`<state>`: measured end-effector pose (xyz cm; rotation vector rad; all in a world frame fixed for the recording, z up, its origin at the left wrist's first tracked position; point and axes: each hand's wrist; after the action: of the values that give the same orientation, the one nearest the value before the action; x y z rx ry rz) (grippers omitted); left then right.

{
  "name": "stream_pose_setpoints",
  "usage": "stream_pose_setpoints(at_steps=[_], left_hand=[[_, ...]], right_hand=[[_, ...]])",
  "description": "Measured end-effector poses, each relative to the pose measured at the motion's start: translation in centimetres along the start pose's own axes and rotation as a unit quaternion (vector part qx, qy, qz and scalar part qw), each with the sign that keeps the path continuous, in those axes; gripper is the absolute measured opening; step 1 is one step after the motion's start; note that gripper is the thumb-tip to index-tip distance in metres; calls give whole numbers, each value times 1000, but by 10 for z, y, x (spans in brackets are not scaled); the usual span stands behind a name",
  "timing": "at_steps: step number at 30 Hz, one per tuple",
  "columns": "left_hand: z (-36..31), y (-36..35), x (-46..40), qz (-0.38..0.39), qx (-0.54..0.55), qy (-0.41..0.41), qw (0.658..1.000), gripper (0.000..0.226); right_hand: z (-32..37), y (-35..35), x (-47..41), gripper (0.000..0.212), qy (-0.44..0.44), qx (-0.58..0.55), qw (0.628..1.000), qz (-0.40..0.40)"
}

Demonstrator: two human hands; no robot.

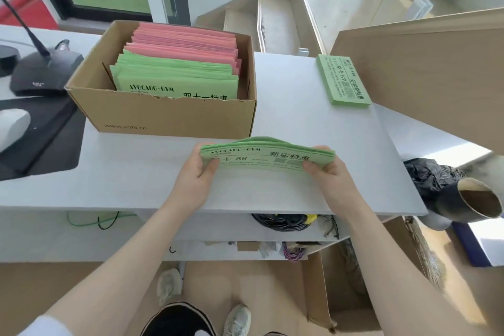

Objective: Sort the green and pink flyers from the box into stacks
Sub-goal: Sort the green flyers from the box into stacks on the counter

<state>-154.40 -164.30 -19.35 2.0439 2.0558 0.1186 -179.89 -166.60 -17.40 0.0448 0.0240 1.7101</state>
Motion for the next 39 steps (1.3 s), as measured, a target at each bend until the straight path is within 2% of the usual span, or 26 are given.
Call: stream_pose_setpoints(at_steps=[3,6,9,13,16,18,21,23,25,28,31,32,34,39], left_hand=[[7,4,-3,10,-42,15,999,27],[3,8,-7,12,-38,-6,999,34],[-8,8,-19,11,-93,-78,993,31],[-37,3,-46,9,-154,-204,967,22],[-56,-9,-67,11,-189,-263,946,20],[-71,-21,-79,12,-202,-282,938,25],[-96,-43,-97,25,-141,-226,964,25],[-108,-59,-112,31,-38,-125,991,20],[-110,-79,-129,18,75,-23,997,22],[-97,-111,-152,3,184,100,978,32],[-83,-144,-172,6,291,205,934,41],[-79,-156,-177,20,292,212,932,44],[-74,-179,-185,47,251,180,950,48],[-73,-212,-233,2,151,96,984,53]], right_hand=[[3,0,-6,19,-9,21,999,-23],[12,9,-9,22,-3,73,997,-37],[24,17,-9,23,18,171,984,-53],[40,29,-16,20,73,325,940,-66],[42,42,-19,17,79,349,931,-69],[43,46,-18,23,32,323,943,-78],[39,57,-20,13,-37,259,960,-96],[37,67,-27,16,-51,216,968,-118],[36,77,-37,19,-58,156,978,-129],[33,96,-58,21,-81,82,985,-126],[28,112,-83,23,-99,20,986,-130],[27,117,-92,24,-101,0,985,-138],[27,128,-111,26,-96,-33,984,-145],[30,150,-160,35,-53,-39,989,-131]])
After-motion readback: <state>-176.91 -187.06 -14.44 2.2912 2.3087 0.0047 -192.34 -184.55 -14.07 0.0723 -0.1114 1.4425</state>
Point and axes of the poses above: each hand's wrist, its own x-axis away from the middle knuckle, its own y-axis out of the back of the hand, z = x × y, and after that the axes turned 2 degrees about -x, right-handed
